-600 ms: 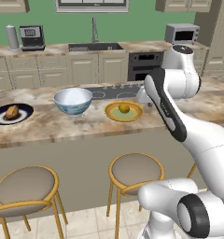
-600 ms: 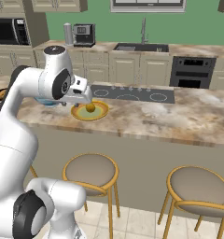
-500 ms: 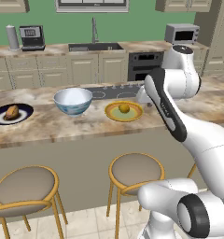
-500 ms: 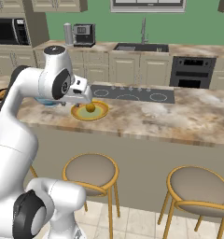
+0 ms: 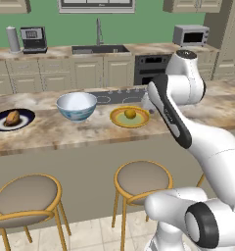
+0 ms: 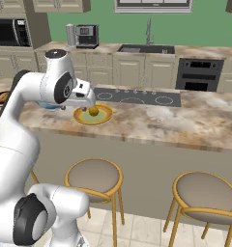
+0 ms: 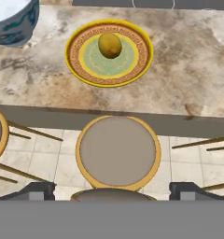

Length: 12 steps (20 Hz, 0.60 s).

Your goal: Pick the chicken drumstick and lemon from their plates and place them in the bowl. Then put the bowl in the fridge.

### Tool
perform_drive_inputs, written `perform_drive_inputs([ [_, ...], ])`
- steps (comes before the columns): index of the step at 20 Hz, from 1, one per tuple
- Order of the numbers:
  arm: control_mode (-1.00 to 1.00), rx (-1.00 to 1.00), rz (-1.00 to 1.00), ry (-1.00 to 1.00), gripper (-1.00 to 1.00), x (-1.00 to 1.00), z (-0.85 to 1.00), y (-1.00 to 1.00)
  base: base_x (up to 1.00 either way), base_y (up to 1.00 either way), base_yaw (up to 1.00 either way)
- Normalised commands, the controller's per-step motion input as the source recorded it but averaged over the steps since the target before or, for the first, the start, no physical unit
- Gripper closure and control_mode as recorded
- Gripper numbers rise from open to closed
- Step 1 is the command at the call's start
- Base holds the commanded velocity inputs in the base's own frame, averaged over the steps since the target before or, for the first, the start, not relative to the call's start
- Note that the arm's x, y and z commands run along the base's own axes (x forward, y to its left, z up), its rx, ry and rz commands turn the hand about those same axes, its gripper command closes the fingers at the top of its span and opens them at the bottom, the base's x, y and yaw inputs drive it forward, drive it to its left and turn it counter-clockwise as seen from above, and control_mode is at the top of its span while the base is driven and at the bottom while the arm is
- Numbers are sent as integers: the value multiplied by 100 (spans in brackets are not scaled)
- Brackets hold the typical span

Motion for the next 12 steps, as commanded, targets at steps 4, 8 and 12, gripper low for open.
perform_drive_inputs([
  [4, -100, 0, 1, 1, -100, 83, -19, 18, 0, 0, 0],
  [8, -100, 0, 5, 1, -100, 78, -8, 8, 0, 0, 0],
  [12, -100, 0, 7, 0, -100, 57, -13, 8, 0, 0, 0],
])
